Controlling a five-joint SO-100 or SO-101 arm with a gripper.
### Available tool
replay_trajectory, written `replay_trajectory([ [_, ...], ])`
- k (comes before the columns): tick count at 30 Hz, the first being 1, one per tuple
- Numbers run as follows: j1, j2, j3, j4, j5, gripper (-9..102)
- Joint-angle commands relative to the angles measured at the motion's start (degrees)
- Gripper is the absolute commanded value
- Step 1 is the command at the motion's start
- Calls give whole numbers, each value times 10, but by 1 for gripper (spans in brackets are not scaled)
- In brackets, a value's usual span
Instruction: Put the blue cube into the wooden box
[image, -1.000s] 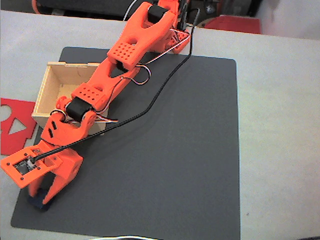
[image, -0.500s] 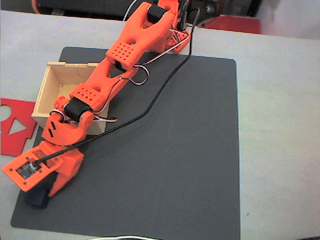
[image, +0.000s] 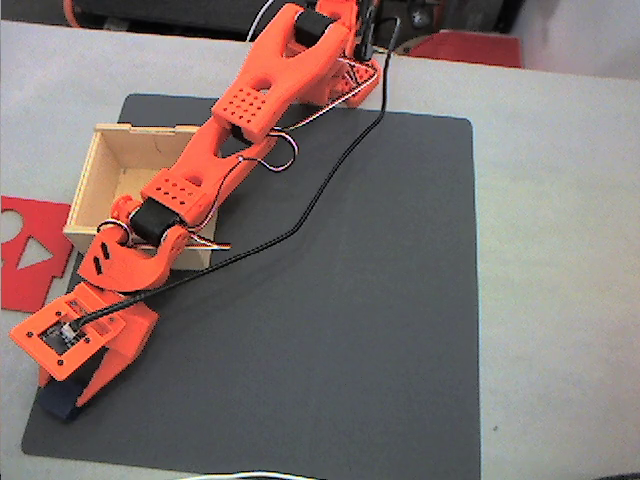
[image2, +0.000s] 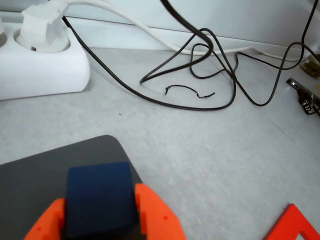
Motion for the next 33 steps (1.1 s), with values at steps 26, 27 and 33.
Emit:
replay_trajectory([
  [26,-199,171,-9,178,-287,0],
  [27,-205,178,-9,190,-293,0],
  [33,-270,220,-9,280,-345,0],
])
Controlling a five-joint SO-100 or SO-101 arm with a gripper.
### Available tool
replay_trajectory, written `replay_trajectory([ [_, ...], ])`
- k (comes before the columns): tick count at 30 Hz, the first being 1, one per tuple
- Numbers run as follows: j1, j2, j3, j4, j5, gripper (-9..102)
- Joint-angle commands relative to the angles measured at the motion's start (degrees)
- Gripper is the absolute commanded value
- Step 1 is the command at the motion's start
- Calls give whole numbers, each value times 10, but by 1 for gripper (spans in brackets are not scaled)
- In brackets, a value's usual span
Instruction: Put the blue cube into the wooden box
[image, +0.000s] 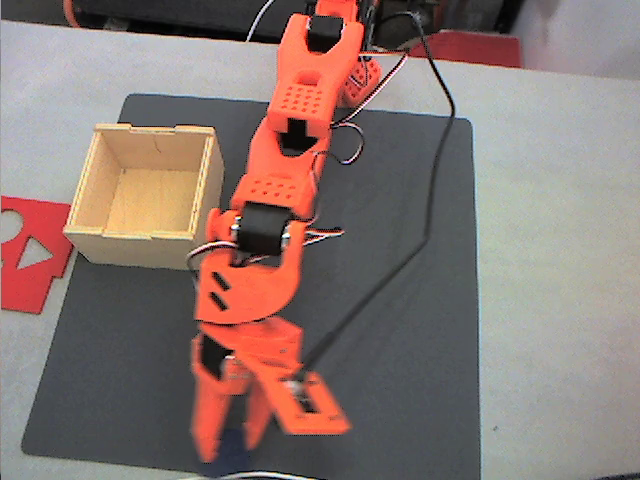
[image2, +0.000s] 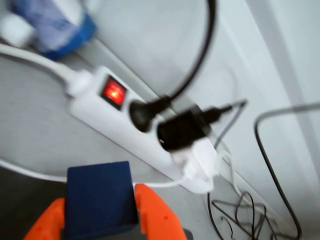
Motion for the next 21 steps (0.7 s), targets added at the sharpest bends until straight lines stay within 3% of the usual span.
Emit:
replay_trajectory([
  [1,-45,68,-10,50,-35,0],
  [21,-178,240,-10,365,-165,0],
])
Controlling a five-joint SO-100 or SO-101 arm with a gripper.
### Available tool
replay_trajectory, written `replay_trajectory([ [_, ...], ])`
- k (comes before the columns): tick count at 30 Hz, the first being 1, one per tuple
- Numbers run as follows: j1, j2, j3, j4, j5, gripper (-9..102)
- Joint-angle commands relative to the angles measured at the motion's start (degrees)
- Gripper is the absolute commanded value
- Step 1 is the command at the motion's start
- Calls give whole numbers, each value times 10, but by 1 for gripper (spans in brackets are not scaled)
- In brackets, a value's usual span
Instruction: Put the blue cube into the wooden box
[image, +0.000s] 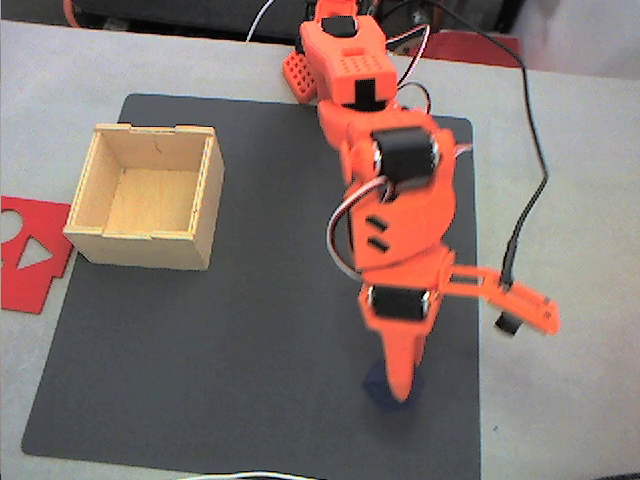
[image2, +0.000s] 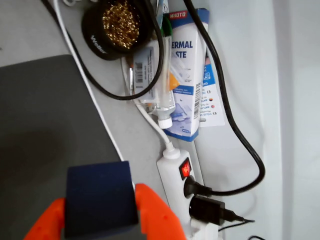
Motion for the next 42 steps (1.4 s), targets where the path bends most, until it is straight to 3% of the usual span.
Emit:
replay_trajectory([
  [1,-2,76,-10,45,-16,0],
  [5,0,123,-10,105,-78,0],
  [10,9,189,-10,105,-146,0],
  [28,25,471,-6,105,-244,0],
  [33,124,519,-6,105,-275,0],
  [42,405,496,42,105,-271,0],
])
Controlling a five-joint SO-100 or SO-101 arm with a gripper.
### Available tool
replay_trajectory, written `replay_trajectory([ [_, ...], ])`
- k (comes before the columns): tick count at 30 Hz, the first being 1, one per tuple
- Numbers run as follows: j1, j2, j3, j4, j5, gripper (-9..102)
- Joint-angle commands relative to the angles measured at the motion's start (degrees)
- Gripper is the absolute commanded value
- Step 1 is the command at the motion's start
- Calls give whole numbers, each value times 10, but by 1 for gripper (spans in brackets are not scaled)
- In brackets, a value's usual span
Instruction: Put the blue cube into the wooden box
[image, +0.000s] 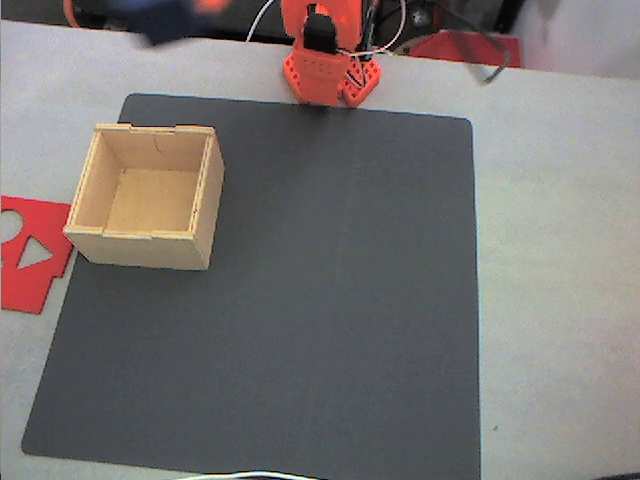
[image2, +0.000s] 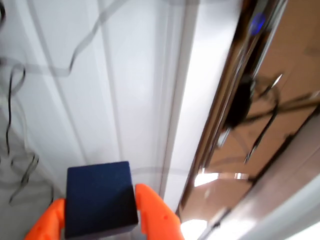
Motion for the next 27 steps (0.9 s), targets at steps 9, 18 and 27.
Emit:
replay_trajectory([
  [9,142,200,491,-8,15,0],
  [18,125,512,1025,-258,-4,0],
  [27,156,533,1122,-318,11,0],
])
